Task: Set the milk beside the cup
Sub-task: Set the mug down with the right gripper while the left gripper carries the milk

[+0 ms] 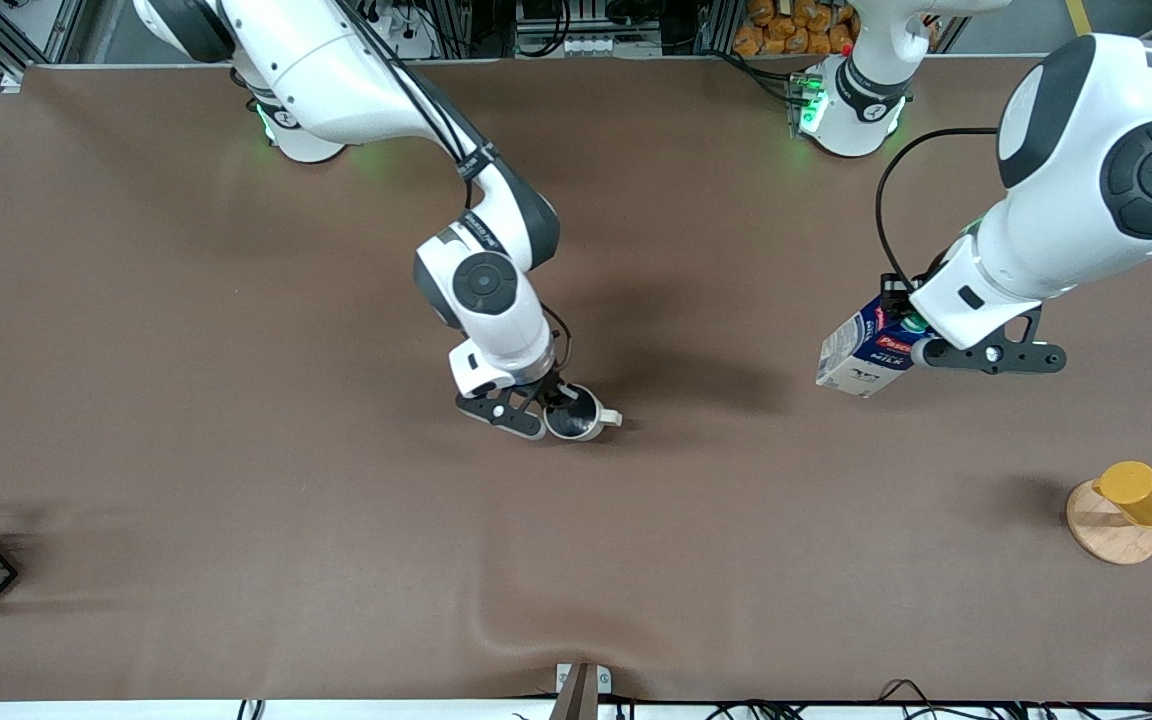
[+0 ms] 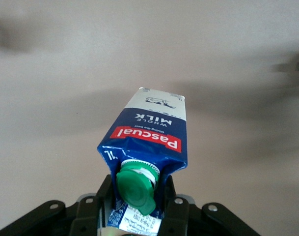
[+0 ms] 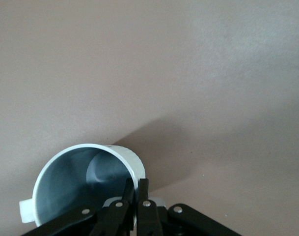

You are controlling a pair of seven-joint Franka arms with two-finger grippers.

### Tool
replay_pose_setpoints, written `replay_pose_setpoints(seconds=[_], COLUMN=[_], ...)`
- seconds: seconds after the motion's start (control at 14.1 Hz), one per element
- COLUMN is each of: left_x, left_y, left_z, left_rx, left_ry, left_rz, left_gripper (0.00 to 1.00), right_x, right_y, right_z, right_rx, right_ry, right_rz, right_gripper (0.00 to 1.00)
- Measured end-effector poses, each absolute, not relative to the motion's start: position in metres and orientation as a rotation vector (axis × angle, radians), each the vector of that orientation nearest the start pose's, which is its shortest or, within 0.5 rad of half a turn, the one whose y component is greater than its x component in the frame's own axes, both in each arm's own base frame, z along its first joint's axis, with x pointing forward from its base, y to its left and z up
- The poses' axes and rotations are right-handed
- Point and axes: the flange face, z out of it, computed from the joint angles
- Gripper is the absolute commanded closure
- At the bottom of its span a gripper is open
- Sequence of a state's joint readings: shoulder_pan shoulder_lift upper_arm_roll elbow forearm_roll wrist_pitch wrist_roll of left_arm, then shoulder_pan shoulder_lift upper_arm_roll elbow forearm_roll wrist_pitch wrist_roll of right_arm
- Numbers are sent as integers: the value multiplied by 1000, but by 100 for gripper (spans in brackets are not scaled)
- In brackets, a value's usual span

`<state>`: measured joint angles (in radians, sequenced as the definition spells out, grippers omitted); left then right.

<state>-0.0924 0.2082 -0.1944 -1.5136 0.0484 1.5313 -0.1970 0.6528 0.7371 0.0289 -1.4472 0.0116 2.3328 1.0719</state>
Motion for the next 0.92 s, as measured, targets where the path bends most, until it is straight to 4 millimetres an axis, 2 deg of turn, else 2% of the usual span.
replay_pose_setpoints(seconds=[0.07, 0.14, 0.21, 0.28, 0.57, 0.71, 0.78, 0.92], left_x=[582, 581, 580, 578, 570, 565, 561, 551], left_y=[-158, -162, -166, -170, -191, -205, -215, -240], left_z=[529, 530, 530, 530, 534, 536, 536, 534], left_rx=[-3073, -3074, -3073, -3072, -3069, -3070, -3070, -3068], left_ry=[149, 158, 170, 182, 240, 212, 176, 129], left_rz=[276, 276, 278, 284, 292, 289, 289, 294], left_gripper=[56, 56, 56, 56, 57, 57, 57, 57], right_x=[574, 575, 575, 576, 578, 581, 584, 594], right_y=[463, 464, 465, 467, 470, 469, 467, 458], right_z=[263, 264, 266, 268, 277, 287, 295, 326], right_rx=[-2947, -2946, -2943, -2939, -2927, -2942, -2963, -2997], right_ry=[608, 608, 606, 604, 603, 618, 629, 664], right_rz=[-110, -113, -117, -122, -135, -120, -97, -46], right_gripper=[69, 44, 13, 0, 0, 0, 0, 0])
